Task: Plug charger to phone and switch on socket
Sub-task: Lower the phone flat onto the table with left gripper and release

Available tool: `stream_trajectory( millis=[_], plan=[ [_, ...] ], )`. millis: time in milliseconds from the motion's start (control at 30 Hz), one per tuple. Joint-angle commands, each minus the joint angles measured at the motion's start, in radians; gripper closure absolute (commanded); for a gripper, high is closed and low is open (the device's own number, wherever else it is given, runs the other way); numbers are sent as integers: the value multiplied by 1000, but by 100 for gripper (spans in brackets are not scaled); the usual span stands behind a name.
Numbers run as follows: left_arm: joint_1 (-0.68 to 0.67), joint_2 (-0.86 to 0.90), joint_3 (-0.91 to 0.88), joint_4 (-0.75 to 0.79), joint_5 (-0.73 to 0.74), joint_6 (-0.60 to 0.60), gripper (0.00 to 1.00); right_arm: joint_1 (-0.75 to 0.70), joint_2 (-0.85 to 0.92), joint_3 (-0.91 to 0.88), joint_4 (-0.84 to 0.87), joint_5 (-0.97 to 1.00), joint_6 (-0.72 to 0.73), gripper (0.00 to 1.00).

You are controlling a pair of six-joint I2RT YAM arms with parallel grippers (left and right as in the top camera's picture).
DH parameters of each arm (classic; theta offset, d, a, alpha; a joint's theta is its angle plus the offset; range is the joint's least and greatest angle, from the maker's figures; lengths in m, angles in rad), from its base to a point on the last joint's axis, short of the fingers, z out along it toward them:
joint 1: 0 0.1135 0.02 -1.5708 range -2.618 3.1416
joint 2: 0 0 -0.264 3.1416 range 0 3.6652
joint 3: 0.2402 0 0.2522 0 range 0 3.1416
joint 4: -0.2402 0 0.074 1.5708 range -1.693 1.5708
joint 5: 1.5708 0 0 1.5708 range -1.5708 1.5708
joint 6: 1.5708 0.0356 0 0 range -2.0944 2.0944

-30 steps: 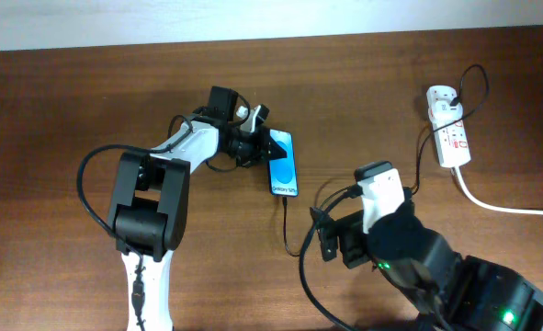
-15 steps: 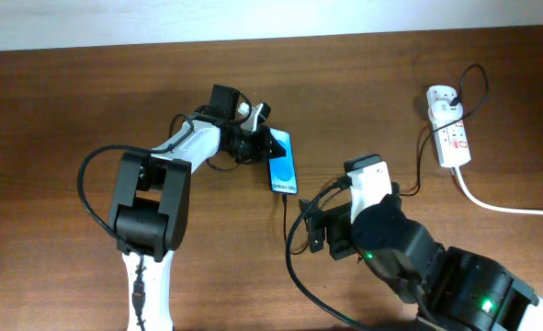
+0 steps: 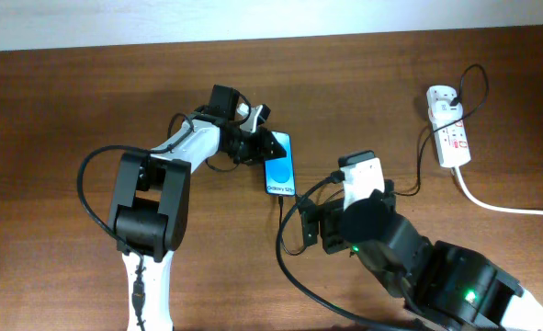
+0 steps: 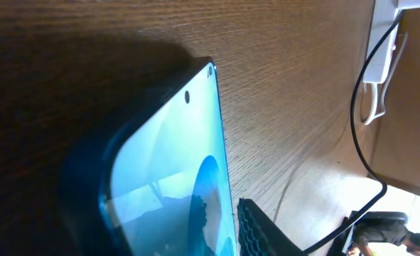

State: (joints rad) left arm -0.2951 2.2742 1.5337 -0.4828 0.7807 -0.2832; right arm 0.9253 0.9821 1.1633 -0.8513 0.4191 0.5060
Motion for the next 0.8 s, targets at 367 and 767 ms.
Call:
stream_trajectory(
  millis=[367,767],
  plan=[
    [1,5,2,-29,-71,19,1,-5,41,10,-8,23,32,2],
    [2,5,2,-169,-324,20,1,-5,41,10,19,43,95,2]
  ],
)
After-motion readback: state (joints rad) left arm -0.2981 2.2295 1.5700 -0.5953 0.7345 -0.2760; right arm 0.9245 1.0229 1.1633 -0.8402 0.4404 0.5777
